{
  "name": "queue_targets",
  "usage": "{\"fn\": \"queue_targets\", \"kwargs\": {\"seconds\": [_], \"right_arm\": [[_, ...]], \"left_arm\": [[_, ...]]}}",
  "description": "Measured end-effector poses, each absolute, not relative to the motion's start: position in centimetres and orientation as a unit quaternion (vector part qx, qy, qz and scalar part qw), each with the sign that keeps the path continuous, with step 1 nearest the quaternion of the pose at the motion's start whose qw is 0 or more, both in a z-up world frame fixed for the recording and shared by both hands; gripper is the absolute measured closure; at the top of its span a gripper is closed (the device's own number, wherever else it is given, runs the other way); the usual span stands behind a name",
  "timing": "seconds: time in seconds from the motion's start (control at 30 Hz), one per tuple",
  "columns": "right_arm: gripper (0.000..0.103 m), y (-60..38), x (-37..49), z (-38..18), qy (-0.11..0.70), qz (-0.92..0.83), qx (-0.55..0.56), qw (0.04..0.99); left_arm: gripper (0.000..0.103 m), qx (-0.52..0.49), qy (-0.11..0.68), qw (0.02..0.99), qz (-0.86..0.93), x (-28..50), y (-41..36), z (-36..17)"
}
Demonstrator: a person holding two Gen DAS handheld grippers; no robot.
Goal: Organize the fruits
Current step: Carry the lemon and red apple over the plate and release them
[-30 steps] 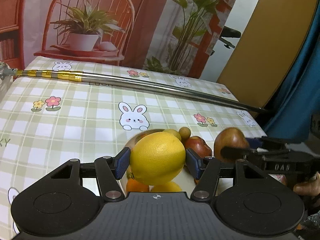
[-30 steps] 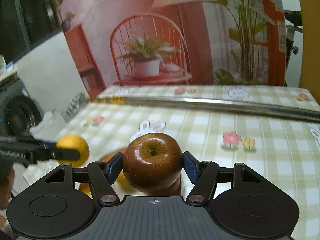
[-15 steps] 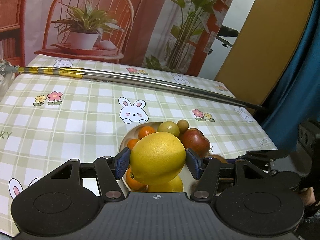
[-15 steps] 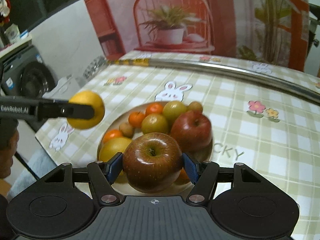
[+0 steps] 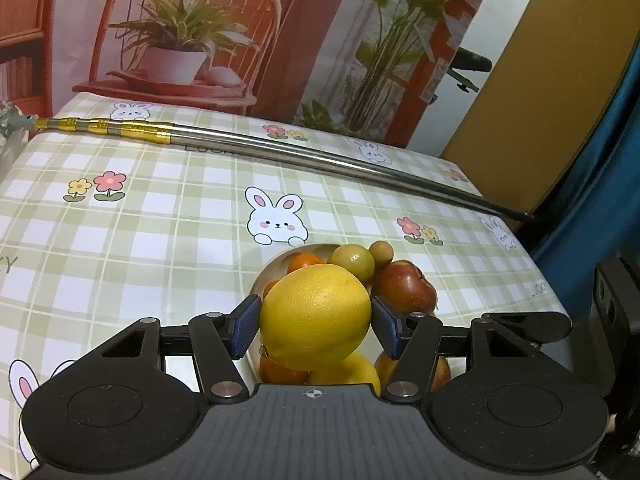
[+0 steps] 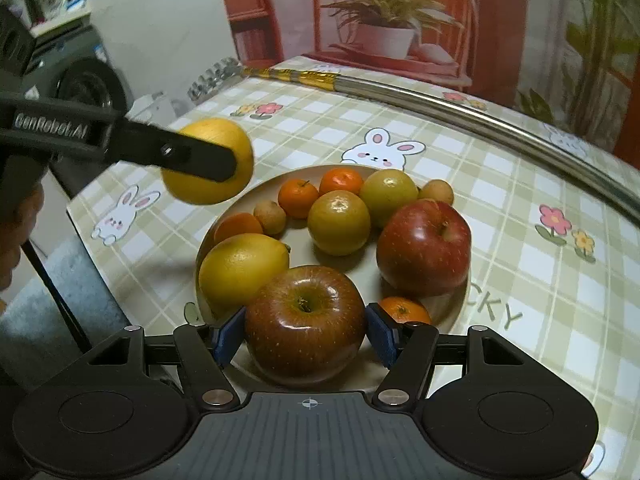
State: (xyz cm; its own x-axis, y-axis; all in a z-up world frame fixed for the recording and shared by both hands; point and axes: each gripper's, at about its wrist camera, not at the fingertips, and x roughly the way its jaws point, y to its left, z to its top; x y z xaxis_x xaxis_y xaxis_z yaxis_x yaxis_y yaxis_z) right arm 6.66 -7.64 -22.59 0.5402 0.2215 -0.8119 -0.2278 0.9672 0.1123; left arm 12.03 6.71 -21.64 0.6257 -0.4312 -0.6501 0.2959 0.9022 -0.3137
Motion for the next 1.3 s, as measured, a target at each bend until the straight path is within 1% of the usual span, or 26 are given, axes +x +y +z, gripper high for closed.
{"fn": "queue_targets", "kwargs": {"seconds": [0.1,0.33,0.47,0.57,0.83,1.13,1.3], "right_arm": [[0.042,-7.4,6.9,-22.7,0.462,0.131,-0.017,0.877],[0.042,-7.9,7.3,-22.8,0.464,0.137,0.001,0.875],[0.042,-8.2,7.2,-22.7,0.460,0.139,0.005,0.877],[0.044,-8.8,7.0,-21.8,0.442,0.137,0.020,0.886],[0.044,-12.1,6.9,-18.9,0.387,0.092,0.046,0.916],[0.042,-16.9,6.4,-17.7,0.335,-0.002,0.099,0.937],[0.042,-18.8,6.0,-17.6,0.322,-0.030,0.111,0.940]], "left_arm": [[0.040,-0.088,0.384,0.897,-0.199,12.4,6.7,-21.8],[0.040,-0.091,0.396,0.892,-0.195,12.9,6.6,-22.1],[0.040,-0.072,0.396,0.894,-0.195,12.9,6.1,-21.9],[0.040,-0.071,0.400,0.892,-0.199,13.1,5.9,-22.0],[0.040,-0.061,0.410,0.887,-0.201,13.7,5.1,-22.5],[0.040,-0.036,0.421,0.884,-0.201,14.2,4.0,-23.3],[0.040,-0.027,0.425,0.882,-0.203,14.4,3.3,-23.5]]}}
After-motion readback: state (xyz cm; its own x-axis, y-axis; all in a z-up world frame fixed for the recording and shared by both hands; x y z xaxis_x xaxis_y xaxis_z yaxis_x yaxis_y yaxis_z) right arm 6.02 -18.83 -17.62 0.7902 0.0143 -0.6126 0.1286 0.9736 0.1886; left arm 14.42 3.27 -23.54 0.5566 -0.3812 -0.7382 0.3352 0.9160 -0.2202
